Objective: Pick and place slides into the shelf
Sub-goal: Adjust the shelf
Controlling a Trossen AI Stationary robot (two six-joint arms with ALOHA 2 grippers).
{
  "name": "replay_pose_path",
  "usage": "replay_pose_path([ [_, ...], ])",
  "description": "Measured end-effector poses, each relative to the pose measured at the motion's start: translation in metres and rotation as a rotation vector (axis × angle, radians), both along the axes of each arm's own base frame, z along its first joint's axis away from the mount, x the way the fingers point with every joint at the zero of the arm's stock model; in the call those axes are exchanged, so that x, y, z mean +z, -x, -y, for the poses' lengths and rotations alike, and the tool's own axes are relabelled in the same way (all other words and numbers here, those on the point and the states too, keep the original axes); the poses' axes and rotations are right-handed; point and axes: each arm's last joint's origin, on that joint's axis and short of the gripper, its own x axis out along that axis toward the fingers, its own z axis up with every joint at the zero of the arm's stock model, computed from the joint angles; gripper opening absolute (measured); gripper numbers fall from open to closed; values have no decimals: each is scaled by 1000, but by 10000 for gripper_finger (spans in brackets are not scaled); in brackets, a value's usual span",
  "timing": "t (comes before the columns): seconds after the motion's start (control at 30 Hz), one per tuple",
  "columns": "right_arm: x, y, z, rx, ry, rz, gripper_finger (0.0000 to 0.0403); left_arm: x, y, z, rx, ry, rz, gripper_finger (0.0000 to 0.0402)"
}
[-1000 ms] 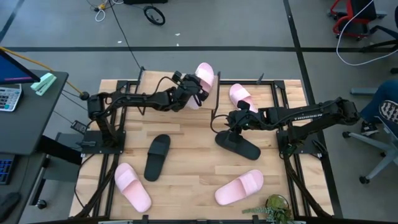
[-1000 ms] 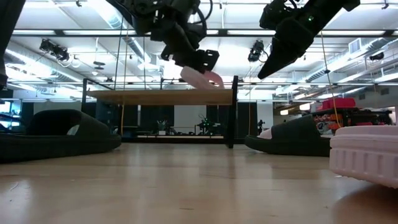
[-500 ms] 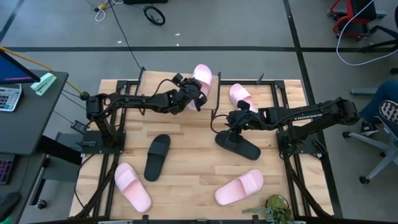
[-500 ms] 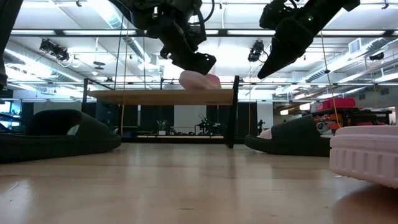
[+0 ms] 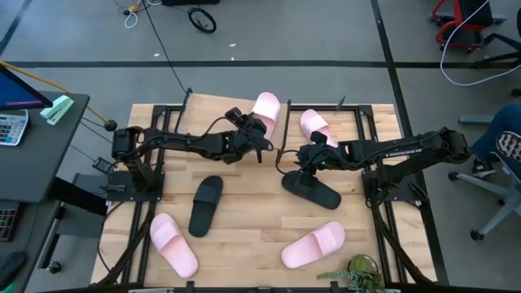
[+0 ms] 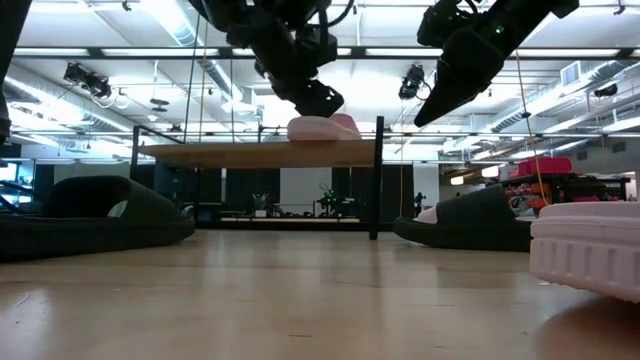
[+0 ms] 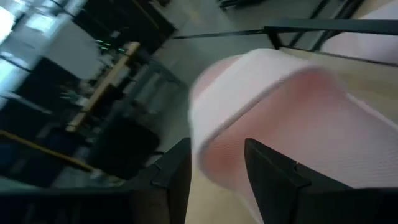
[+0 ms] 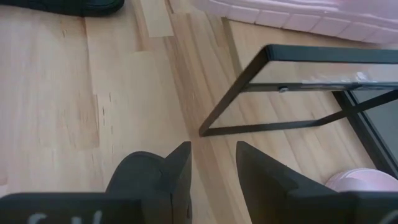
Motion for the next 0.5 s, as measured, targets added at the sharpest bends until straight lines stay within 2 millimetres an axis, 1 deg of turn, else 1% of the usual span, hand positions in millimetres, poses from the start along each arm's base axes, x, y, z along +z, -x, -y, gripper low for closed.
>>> replay_pose_path([
  [0.13, 0, 0, 0, 0, 0, 0, 132, 4, 2, 1, 37, -61, -60, 156],
  [0.37, 0, -1, 0, 0, 0, 7, 132, 16, -1, -12, 48, -119, -43, 153],
  [0.5, 3, -3, 0, 13, 13, 43, 132, 24, 2, -8, 33, -137, -55, 149],
])
